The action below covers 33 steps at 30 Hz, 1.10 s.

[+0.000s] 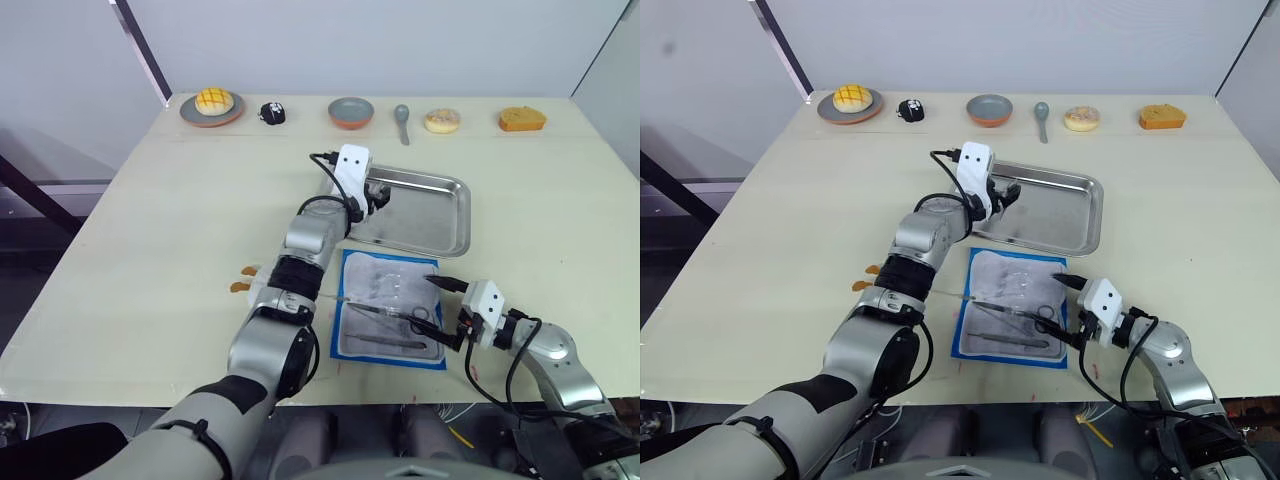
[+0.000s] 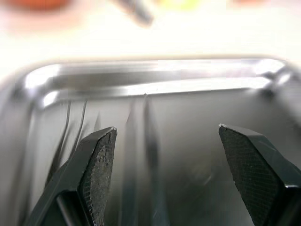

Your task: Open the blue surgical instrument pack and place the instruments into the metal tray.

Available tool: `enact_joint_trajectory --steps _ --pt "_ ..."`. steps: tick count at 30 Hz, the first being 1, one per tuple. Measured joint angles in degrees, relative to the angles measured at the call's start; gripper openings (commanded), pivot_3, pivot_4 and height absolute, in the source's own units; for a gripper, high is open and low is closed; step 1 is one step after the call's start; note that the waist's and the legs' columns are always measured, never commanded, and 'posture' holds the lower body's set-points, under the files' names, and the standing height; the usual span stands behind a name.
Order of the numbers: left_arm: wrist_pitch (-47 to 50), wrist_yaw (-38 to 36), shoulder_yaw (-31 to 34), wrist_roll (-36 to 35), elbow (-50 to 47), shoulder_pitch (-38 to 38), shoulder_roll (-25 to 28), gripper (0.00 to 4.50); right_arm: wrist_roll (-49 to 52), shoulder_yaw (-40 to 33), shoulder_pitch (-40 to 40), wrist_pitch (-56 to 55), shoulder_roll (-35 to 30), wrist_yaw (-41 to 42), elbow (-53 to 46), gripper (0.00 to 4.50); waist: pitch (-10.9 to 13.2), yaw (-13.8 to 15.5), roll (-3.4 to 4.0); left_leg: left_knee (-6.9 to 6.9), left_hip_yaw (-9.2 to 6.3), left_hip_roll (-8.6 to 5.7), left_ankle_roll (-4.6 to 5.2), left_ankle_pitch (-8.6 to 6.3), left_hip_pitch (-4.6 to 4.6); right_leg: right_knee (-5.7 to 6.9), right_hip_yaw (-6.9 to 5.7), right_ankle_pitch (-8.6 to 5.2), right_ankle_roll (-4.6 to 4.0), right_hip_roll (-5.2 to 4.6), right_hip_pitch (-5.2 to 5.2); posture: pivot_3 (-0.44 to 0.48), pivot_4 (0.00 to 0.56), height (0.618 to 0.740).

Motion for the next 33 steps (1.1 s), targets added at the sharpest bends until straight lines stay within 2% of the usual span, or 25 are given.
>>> enact_joint_trajectory --steps 7,11,12,14,15,18,21,24,26,33 --pt "-1.72 -17.36 0.25 -5.64 -8.85 6.78 8.58 3.65 -0.01 -0.04 0.03 0.01 0.15 -0.13 0.04 4.5 0.01 0.0 0.02 -0.01 -0.01 0.01 -0.03 0.02 0.0 0.0 0.0 0.0 -0.01 0.01 0.0 0.0 0.15 0.74" --pt "-2.51 -30.53 -1.02 -9.59 -15.33 10.12 15.58 3.65 0.0 0.09 -0.05 0.0 0.27 -0.1 0.07 4.5 0.01 -0.11 0.04 -0.05 0.0 0.04 -0.03 0.01 0.01 -0.04 0.01 0.0 -0.02 0.02 -0.01 0.0 0.15 0.74" --pt "-2.85 -36.38 -1.69 -10.75 -17.2 11.45 18.99 3.65 0.0 0.02 -0.03 0.0 0.26 -0.1 0.12 4.5 0.0 -0.06 0.05 -0.05 -0.01 0.04 -0.03 0.02 0.01 -0.04 0.0 0.0 -0.02 0.02 0.0 0.0 0.15 0.74" --pt "-3.27 -40.25 -2.22 -11.4 -17.62 12.04 20.97 3.65 0.0 0.0 -0.03 0.0 0.25 -0.08 0.14 4.5 0.0 0.01 0.04 -0.04 0.0 0.03 -0.03 0.01 0.01 -0.06 0.0 0.0 -0.03 0.01 0.01 0.0 0.15 0.74" --pt "-3.2 -46.14 -3.21 -12.83 -18.9 12.92 24.4 3.65 0.0 0.04 -0.08 0.0 0.27 -0.04 0.15 4.5 0.01 -0.07 0.06 -0.05 0.0 0.04 -0.02 0.01 0.01 -0.06 0.0 0.0 -0.03 0.02 0.0 0.0 0.15 0.74" --pt "-2.83 -51.19 -3.39 -14.71 -20.13 13.27 26.99 3.65 0.0 0.01 -0.1 0.0 0.26 0.0 0.18 4.5 0.01 -0.02 0.06 -0.05 -0.02 0.04 -0.01 0.0 0.01 -0.07 -0.01 0.0 -0.03 0.02 0.0 0.0 0.15 0.74" --pt "-5.23 -61.38 -4.39 -15.95 -23.18 14.78 33.28 3.65 0.0 0.15 -0.21 0.0 0.27 0.04 0.18 4.5 0.03 -0.15 0.12 -0.08 0.0 0.05 0.02 -0.02 0.02 -0.07 0.01 -0.01 -0.05 0.03 0.0 0.0 0.15 0.74" --pt "-6.98 -67.55 -5.19 -16.41 -24.48 17.16 37.36 4.47 0.0 0.1 -0.19 0.0 0.22 0.06 0.19 4.5 0.04 -0.08 0.16 -0.09 0.0 0.06 0.06 -0.04 0.03 -0.08 0.0 -0.02 -0.06 0.03 0.0 0.0 0.15 0.74" --pt "-9.07 -72.76 -6.15 -16.83 -25.57 19.14 40.53 4.47 0.0 -0.03 -0.11 0.0 0.1 0.1 0.19 4.5 0.04 0.02 0.14 -0.09 -0.01 0.06 0.2 -0.12 0.02 -0.11 -0.01 -0.02 -0.06 0.02 0.01 0.0 0.15 0.74" --pt "-16.81 -74.1 -10.21 -21.63 -26.59 20.24 50.01 4.47 0.0 -0.05 -0.07 -0.05 0.1 0.18 0.17 4.5 0.08 0.06 0.21 -0.11 -0.02 0.08 0.25 -0.15 0.03 -0.13 0.0 -0.02 -0.06 -0.02 0.01 0.0 0.15 0.74"
